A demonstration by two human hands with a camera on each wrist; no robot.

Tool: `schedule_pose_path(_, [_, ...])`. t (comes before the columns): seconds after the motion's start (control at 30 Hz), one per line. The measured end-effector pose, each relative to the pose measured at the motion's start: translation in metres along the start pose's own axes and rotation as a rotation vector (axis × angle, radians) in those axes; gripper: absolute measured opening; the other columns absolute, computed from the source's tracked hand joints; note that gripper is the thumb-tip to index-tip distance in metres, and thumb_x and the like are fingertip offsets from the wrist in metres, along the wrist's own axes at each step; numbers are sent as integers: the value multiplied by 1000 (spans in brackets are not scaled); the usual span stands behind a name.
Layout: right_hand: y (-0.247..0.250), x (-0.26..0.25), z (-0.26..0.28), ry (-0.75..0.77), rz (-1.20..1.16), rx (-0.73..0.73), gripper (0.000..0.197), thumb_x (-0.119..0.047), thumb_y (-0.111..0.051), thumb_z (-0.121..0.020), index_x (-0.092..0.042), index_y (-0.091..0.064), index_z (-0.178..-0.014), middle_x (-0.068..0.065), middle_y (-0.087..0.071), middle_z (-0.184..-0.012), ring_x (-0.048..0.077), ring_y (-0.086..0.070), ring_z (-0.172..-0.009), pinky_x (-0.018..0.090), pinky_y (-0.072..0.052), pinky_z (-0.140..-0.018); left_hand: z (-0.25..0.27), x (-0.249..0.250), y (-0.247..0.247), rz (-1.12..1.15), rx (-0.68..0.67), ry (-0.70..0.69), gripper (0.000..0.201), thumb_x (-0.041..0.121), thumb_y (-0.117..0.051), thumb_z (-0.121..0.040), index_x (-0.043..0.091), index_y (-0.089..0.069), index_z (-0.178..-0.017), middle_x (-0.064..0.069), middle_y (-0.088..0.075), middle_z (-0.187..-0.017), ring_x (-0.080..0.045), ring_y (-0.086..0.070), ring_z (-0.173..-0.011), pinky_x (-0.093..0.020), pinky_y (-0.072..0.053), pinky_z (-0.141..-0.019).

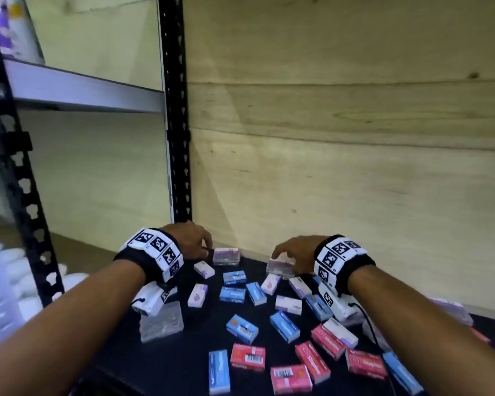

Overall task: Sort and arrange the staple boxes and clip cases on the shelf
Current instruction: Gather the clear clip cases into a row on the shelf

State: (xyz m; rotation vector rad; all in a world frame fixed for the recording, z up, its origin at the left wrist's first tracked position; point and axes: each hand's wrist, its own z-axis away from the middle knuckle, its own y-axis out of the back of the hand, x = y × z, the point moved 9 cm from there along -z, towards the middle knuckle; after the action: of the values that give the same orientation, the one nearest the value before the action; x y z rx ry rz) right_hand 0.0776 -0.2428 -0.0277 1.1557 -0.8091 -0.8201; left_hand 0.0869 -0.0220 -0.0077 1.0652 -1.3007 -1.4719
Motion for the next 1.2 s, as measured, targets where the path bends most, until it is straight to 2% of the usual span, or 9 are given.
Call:
schedule_pose_path(0.2, [-20,8,-32,-62,39,-73,48,-32,-56,-97,-20,-45,-142,8,-53,-139,28,-53,-123,35,-42,-94,-49,-3,-22,-84,-56,-32,42,44,-55,-92,28,-55,-131,2,-60,-128,-19,-58,-113,-31,-48,-93])
schedule_pose_path(0.3, [-22,7,-39,-71,86,-67,34,-28,-52,-98,-6,-57,-124,14,-60,-123,30,-60,-103,30,-39,-74,-67,-3,-27,-105,-75,-58,45,45,-52,-93,29,-50,-135,2,-55,-134,-20,-53,-119,-32,-45,-97])
schedule_pose_path(0.43, [-26,9,-46,-70,100,-69,27,-23,-55,-96,-3,-61,-113,14,-62,-112,25,-53,-83,30,-39,-70,-81,1,-29,-118,-91,-91,47,47,-54,-92,28,-50,-135,1,-53,-135,-21,-52,-121,-35,-44,-100])
schedule_pose_path(0.57, [-27,10,-47,-68,88,-73,28,-21,-56,-95,-5,-64,-117,13,-67,-112,29,-65,-96,35,-53,-80,-88,8,-38,-136,-112,-99,49,48,-55,-92,26,-50,-136,0,-55,-134,-21,-54,-117,-34,-45,-97])
schedule_pose_path(0.73, [-29,8,-42,-68,37,-69,32,-26,-55,-98,-11,-58,-126,12,-63,-119,29,-63,-103,37,-51,-85,-89,13,-48,-92,-125,-83,50,45,-61,-90,21,-54,-133,-3,-60,-125,-24,-58,-111,-31,-46,-90])
schedule_pose_path(0.8, [-30,9,-41,-84,10,-72,35,-28,-54,-99,-12,-52,-129,11,-60,-121,28,-60,-104,35,-48,-83,-89,12,-49,-62,-129,-72,48,46,-65,-85,20,-60,-125,-3,-65,-116,-24,-62,-102,-36,-51,-89])
schedule_pose_path(0.93, [-27,10,-40,-108,14,-70,41,-35,-58,-96,-12,-50,-129,10,-53,-123,27,-57,-105,36,-49,-86,-85,12,-42,-15,-129,-64,34,37,-77,-74,14,-71,-98,-4,-70,-90,-23,-66,-83,-33,-54,-72])
schedule_pose_path(1.07, [-23,9,-40,-135,33,-38,46,-37,-67,-90,-12,-54,-126,8,-43,-124,27,-58,-100,37,-51,-82,-87,12,-38,22,-65,-98,42,29,-84,-69,17,-67,-106,1,-65,-100,-19,-62,-89,-33,-54,-77])
schedule_pose_path(1.2, [-17,4,-44,-121,41,20,45,-32,-67,-91,-10,-51,-126,10,-48,-124,28,-58,-102,33,-47,-78,-89,9,-32,52,-39,-133,43,27,-81,-75,18,-63,-113,0,-63,-111,-19,-59,-100,-31,-49,-83])
